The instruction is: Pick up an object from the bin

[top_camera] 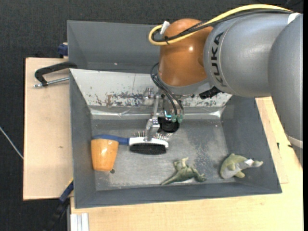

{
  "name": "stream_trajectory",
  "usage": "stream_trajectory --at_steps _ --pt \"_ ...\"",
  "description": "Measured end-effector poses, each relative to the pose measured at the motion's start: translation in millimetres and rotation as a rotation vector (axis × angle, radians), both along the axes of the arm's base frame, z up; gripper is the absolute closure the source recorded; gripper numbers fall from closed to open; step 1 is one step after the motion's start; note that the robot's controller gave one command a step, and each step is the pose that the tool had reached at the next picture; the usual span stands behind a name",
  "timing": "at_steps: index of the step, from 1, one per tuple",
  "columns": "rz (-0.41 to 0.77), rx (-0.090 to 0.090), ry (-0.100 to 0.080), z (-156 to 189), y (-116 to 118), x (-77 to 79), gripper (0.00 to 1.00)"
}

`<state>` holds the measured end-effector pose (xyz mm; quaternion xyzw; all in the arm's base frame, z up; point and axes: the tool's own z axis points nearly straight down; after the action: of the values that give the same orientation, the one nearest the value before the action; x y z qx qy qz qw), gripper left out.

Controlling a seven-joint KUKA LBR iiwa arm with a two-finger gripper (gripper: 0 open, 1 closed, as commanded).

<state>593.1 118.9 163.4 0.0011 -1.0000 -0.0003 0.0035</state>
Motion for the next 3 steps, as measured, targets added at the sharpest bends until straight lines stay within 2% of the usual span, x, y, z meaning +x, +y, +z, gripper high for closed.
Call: stream_trajectory --at_steps 1,2,3 --pt "-0.117 0.003 -0.017 -90.7 -26.6 -41.7 0.00" --pt "-0.142 0.003 -0.015 -60.6 -15.3 -45.9 0.00" --pt "-0.213 0.001 -0.012 -62.5 -17.1 -35.6 0.00"
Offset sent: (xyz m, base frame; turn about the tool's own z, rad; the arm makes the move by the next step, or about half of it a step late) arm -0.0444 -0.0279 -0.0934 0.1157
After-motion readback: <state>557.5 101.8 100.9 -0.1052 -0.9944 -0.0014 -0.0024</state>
